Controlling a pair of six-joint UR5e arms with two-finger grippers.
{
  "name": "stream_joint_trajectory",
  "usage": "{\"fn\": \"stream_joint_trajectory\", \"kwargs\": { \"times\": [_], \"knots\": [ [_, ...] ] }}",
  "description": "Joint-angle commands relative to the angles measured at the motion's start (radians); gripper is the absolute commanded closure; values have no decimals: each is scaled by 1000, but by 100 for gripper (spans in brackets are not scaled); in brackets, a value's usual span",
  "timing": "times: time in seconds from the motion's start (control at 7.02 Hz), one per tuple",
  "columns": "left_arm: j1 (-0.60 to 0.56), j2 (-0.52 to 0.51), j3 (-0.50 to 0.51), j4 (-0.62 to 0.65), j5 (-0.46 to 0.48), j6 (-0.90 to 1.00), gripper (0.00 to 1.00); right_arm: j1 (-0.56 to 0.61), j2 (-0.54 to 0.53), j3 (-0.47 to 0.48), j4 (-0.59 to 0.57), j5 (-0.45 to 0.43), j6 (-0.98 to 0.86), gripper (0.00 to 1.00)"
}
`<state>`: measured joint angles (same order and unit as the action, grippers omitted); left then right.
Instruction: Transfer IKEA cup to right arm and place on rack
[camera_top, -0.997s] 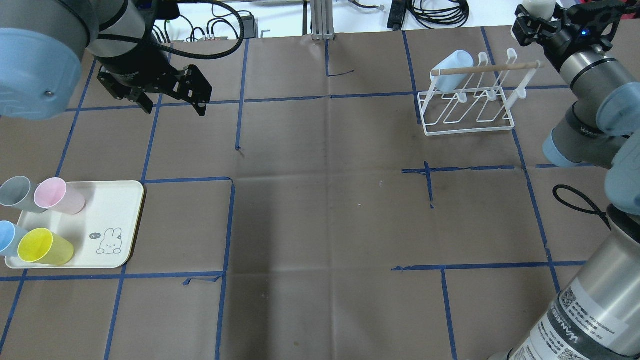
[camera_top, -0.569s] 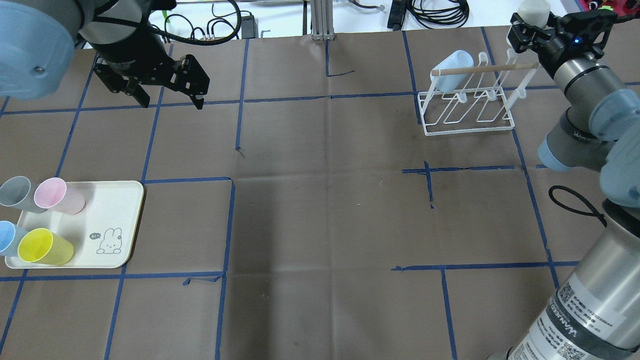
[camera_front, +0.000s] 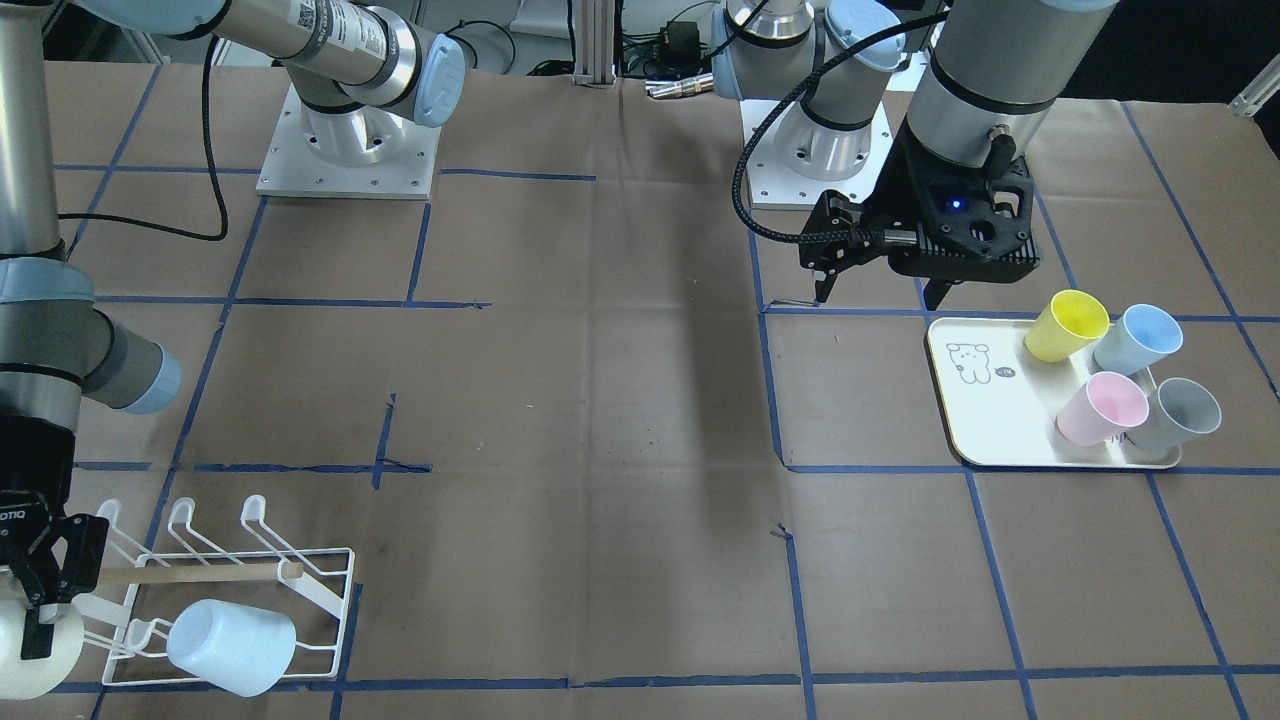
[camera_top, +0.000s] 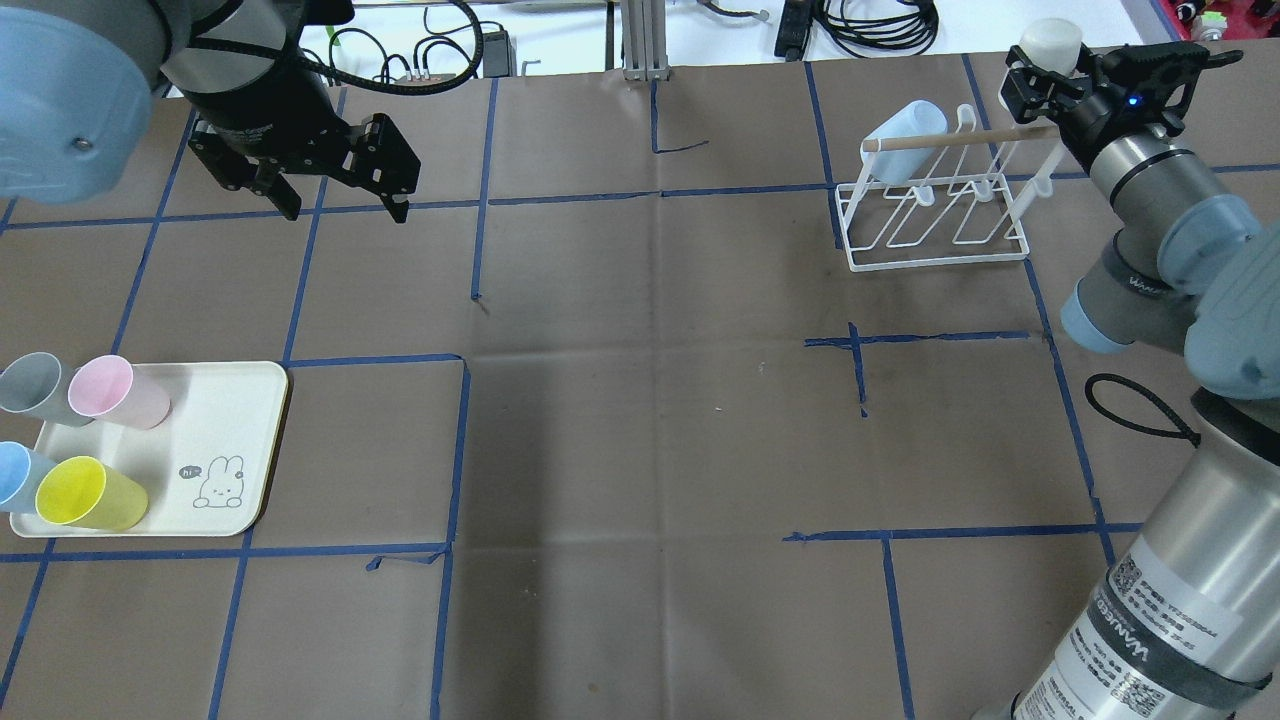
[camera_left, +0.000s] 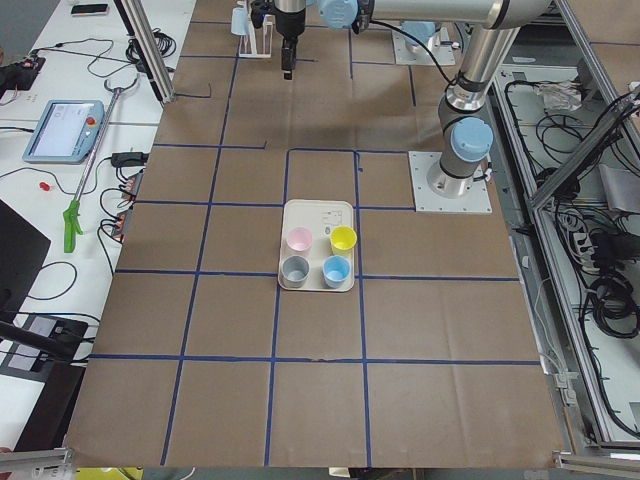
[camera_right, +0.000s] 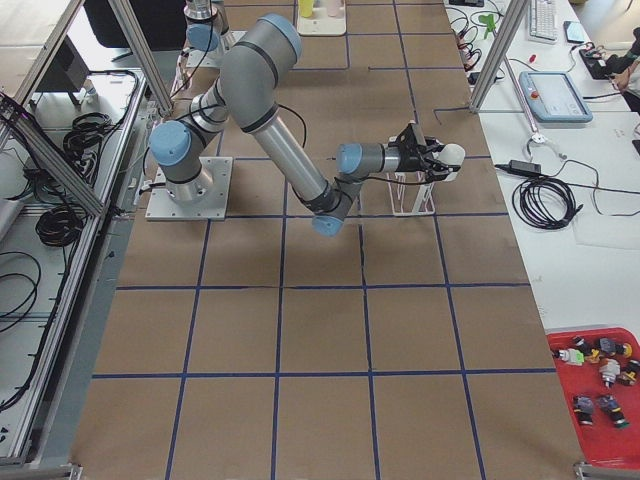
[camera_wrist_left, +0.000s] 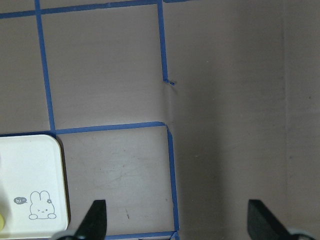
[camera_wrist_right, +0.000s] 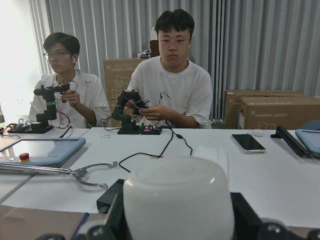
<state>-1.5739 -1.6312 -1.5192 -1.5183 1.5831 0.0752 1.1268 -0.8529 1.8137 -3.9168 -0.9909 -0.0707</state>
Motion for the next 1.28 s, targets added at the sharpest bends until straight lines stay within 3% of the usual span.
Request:
{"fn": "stream_joint_trajectory", "kwargs": {
  "times": [0.0,0.14,0.28,0.43,0.85,1.14],
  "knots": [
    [0,1,-10,1,0,0,1,2,3,21,1,0,2,71],
    [0,5,-10,-3,0,0,1,2,2,24,2,0,5,48],
    [0,7,-10,-5,0,0,1,1,0,26,2,0,5,12],
    [0,7,-9,-5,0,0,1,1,0,27,7,0,5,1],
    [0,7,-9,-5,0,0,1,1,-17,13,13,-3,12,0],
    [0,5,-9,-5,0,2,1,1,-92,12,36,-8,8,0]
  ]
}}
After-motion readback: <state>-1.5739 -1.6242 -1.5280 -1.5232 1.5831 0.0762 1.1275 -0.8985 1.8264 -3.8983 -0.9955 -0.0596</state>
